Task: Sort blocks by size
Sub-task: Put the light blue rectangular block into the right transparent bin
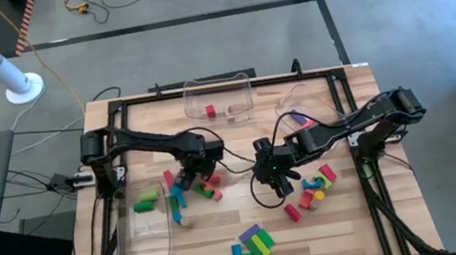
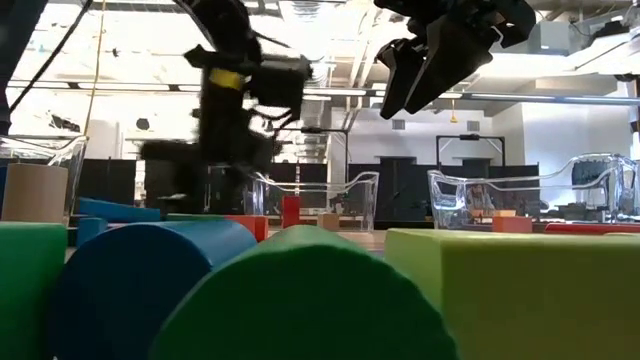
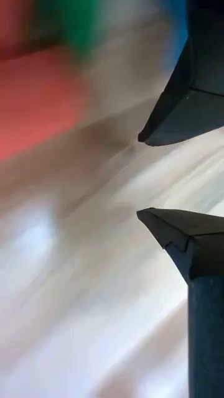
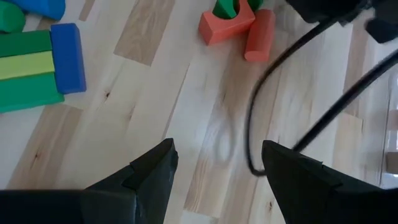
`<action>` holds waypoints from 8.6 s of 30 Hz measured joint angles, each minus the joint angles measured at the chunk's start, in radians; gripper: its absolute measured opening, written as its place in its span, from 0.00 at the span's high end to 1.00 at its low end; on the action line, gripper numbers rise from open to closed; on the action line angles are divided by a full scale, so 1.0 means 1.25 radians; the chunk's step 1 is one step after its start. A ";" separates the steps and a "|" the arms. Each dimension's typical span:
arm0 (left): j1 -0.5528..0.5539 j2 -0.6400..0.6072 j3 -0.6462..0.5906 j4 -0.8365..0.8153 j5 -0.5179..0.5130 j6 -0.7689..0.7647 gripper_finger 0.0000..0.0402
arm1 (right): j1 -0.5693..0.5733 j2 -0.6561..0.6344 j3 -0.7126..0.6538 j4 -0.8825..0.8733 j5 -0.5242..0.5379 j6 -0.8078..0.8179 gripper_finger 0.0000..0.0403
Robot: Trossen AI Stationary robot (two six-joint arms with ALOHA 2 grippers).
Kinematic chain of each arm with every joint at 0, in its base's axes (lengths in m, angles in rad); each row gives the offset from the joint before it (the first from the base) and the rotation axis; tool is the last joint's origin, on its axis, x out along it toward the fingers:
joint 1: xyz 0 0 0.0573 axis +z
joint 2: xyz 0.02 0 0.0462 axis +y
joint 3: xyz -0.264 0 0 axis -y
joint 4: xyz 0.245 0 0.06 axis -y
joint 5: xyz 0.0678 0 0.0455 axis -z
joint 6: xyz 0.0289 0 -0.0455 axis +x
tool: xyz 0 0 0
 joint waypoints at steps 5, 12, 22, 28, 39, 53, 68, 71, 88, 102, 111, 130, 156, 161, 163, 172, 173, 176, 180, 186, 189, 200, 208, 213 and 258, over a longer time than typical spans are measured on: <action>0.002 0.001 0.031 0.000 -0.027 0.029 0.59 | 0.003 0.000 0.000 -0.002 -0.001 0.001 0.33; 0.013 0.000 0.045 -0.112 -0.025 -0.005 0.59 | 0.011 0.000 0.000 -0.011 -0.009 0.003 0.33; 0.009 -0.001 0.036 -0.225 0.023 0.039 0.59 | 0.009 0.000 0.000 -0.004 -0.014 -0.012 0.33; -0.018 -0.001 0.011 -0.165 0.034 0.113 0.59 | 0.013 0.000 0.000 -0.009 -0.015 -0.006 0.33; -0.063 -0.004 -0.024 -0.130 0.010 0.207 0.59 | 0.015 0.000 0.000 -0.011 -0.017 -0.006 0.33; -0.055 -0.005 -0.021 -0.044 -0.035 0.185 0.59 | 0.015 0.000 0.000 -0.010 -0.017 0.000 0.33; -0.036 -0.002 0.056 -0.072 -0.086 0.169 0.59 | 0.015 0.000 0.000 -0.008 -0.017 -0.003 0.33; -0.031 -0.002 0.056 -0.090 -0.058 0.172 0.59 | 0.015 0.000 0.000 -0.010 -0.017 -0.002 0.33; 0.007 -0.002 0.056 -0.137 0.063 -0.149 0.59 | 0.013 0.000 0.000 -0.010 -0.020 -0.021 0.33; -0.046 -0.002 0.056 -0.120 -0.014 0.190 0.59 | 0.032 0.000 0.000 -0.017 -0.021 -0.002 0.33; -0.057 -0.004 0.041 -0.100 -0.016 0.349 0.59 | 0.049 0.000 0.000 -0.022 -0.021 0.001 0.33; -0.075 -0.004 -0.060 0.026 -0.084 0.417 0.64 | 0.045 0.000 -0.001 -0.024 -0.021 0.000 0.33; -0.017 -0.112 0.000 -0.018 -0.094 0.259 0.76 | -0.001 -0.037 -0.001 -0.107 0.027 0.007 0.33; 0.022 -0.211 0.000 0.010 0.006 0.214 0.76 | -0.003 -0.097 -0.001 -0.114 0.067 0.007 0.33; 0.034 -0.251 0.000 0.043 0.063 0.196 0.76 | -0.004 -0.124 -0.001 -0.108 0.071 0.006 0.33; 0.073 -0.350 0.000 0.237 0.488 0.077 0.76 | 0.009 -0.155 -0.001 0.029 0.046 -0.080 0.33; 0.074 -0.350 0.001 0.252 0.520 0.068 0.76 | 0.017 -0.153 -0.001 0.046 0.045 -0.094 0.33; 0.074 -0.340 -0.005 0.279 0.590 0.060 0.76 | 0.036 -0.132 -0.001 0.115 0.045 -0.142 0.33; 0.075 -0.306 -0.008 0.285 0.647 0.065 0.76 | 0.056 -0.102 0.000 0.217 0.046 -0.210 0.33; 0.075 -0.249 -0.008 0.303 0.669 0.078 0.76 | 0.054 -0.065 -0.001 0.313 0.046 -0.271 0.33; 0.075 -0.235 -0.008 0.318 0.686 0.081 0.76 | 0.045 -0.060 -0.001 0.330 0.047 -0.276 0.33; 0.075 -0.235 -0.010 0.406 0.721 0.076 0.76 | 0.017 0.005 -0.001 0.414 0.047 -0.294 0.33; 0.075 -0.236 -0.009 0.398 0.723 0.075 0.76 | 0.007 0.029 0.000 0.468 0.045 -0.301 0.33; 0.075 -0.236 -0.009 0.403 0.724 0.077 0.76 | 0.008 0.057 0.000 0.498 0.023 -0.317 0.34; 0.124 -0.258 -0.008 0.160 0.657 0.081 0.66 | 0.017 -0.052 0.000 0.078 0.180 -0.107 0.78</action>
